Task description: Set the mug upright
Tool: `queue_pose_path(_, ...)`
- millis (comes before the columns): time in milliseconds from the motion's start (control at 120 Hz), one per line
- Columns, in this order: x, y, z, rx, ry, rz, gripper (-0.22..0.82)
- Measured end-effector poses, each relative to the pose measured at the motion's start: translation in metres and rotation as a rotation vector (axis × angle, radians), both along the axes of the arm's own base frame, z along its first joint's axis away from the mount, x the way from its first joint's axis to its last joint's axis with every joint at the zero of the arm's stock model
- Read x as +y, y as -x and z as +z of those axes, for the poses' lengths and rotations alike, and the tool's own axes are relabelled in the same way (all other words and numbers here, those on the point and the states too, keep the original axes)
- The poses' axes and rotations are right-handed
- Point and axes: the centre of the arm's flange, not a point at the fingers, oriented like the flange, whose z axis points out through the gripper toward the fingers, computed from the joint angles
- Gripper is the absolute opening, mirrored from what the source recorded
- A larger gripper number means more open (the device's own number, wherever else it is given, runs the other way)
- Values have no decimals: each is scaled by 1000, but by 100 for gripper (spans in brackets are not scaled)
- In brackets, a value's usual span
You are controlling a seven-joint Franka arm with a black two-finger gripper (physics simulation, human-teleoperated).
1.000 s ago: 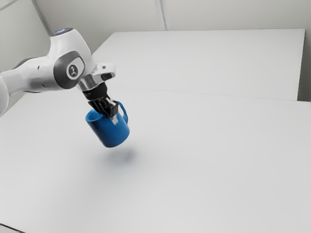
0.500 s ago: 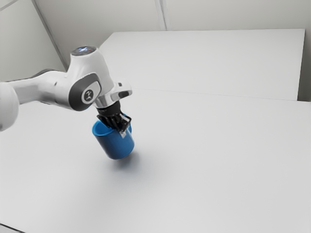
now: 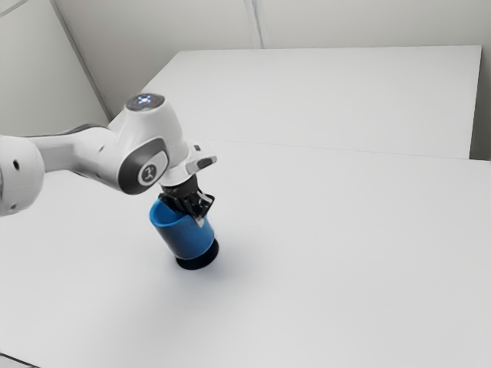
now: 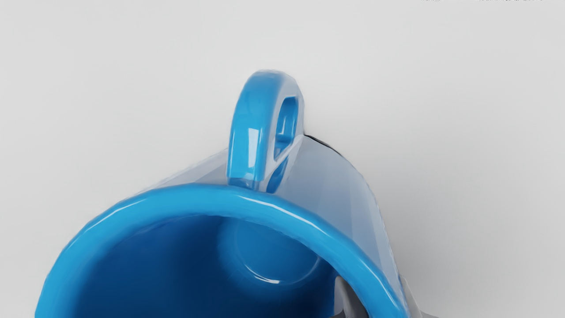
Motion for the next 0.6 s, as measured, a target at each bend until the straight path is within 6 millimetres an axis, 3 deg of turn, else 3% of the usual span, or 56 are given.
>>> queue_pose_path(458,-1,-7,-27,19,17,78,-18)
queue_pose_path(517,-2,-7,-27,18,23,85,-11)
queue_pose_path(600,-4,-7,-25,14,38,90,7)
